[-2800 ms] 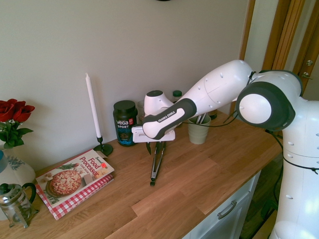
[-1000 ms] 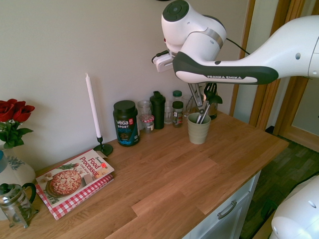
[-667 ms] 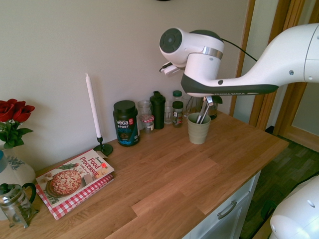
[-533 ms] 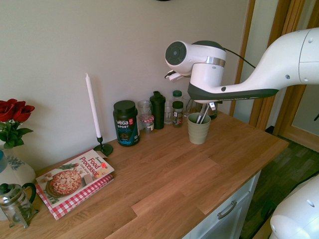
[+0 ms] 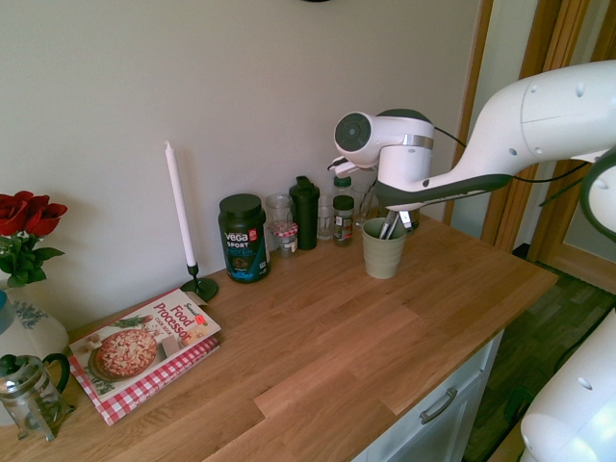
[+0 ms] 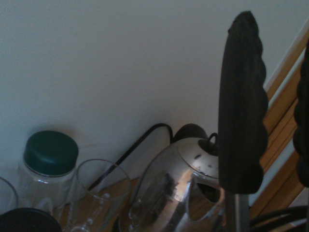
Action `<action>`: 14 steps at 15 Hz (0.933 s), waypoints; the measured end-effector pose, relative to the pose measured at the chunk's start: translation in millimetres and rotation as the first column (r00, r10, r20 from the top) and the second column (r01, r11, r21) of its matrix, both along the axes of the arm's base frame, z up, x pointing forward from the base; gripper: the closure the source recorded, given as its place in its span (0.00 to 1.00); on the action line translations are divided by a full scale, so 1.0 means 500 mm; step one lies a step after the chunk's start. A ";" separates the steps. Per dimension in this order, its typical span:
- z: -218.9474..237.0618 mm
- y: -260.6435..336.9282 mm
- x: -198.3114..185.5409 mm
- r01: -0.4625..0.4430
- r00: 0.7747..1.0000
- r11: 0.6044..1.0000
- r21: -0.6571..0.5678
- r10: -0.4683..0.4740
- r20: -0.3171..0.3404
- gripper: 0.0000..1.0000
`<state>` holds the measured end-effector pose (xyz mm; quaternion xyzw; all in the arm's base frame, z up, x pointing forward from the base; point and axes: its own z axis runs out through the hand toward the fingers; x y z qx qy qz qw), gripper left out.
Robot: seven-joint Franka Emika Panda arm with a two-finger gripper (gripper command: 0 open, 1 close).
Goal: Put the tongs back in the holder
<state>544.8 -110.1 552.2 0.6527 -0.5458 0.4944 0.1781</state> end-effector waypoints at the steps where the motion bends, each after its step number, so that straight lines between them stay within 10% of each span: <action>1: -0.010 -0.005 0.021 -0.004 1.000 1.000 0.004 0.004 0.000 1.00; 14: -0.149 -0.012 0.088 -0.018 1.000 0.998 0.067 0.019 -0.022 1.00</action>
